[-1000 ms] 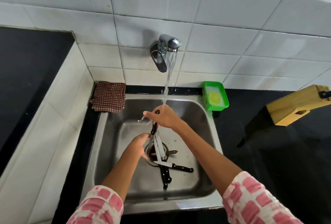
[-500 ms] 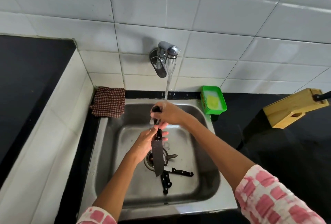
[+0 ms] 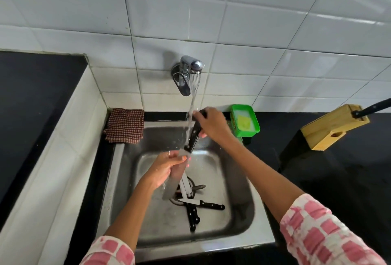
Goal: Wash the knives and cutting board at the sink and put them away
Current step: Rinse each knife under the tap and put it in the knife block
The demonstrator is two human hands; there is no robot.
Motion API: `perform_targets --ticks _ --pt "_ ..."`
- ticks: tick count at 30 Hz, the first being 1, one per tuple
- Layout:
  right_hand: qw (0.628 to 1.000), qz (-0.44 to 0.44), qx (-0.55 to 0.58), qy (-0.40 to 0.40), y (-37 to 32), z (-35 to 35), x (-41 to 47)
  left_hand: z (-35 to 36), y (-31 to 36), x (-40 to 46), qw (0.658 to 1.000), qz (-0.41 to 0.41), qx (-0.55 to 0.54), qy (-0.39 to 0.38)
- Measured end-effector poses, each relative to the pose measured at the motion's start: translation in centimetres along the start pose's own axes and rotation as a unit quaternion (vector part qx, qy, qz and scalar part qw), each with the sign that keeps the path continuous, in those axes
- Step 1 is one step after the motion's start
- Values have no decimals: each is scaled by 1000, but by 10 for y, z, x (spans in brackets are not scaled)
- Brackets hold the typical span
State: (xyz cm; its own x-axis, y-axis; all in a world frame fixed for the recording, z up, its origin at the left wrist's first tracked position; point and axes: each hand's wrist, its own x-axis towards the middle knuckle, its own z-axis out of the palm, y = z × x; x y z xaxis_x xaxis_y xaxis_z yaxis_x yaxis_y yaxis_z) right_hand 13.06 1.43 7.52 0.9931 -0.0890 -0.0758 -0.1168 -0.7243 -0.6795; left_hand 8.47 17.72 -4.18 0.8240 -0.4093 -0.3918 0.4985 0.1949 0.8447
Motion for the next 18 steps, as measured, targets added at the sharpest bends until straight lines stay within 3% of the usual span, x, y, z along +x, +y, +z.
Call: perform_targets --ticks 4,9,13,16,18 --pt "989 72 116 50 15 -40 0 -4 -7 -1 998 -52 15 32" --pt "979 79 140 123 31 -69 -24 -9 -10 6 995 -74 48 54" --pt "975 67 205 58 52 -82 -52 7 -25 12 987 -85 51 127" --pt "962 69 259 58 81 -105 -75 44 -33 30 989 -104 -19 103" --pt "953 83 277 95 106 -133 -93 79 -39 45 987 -128 15 94"
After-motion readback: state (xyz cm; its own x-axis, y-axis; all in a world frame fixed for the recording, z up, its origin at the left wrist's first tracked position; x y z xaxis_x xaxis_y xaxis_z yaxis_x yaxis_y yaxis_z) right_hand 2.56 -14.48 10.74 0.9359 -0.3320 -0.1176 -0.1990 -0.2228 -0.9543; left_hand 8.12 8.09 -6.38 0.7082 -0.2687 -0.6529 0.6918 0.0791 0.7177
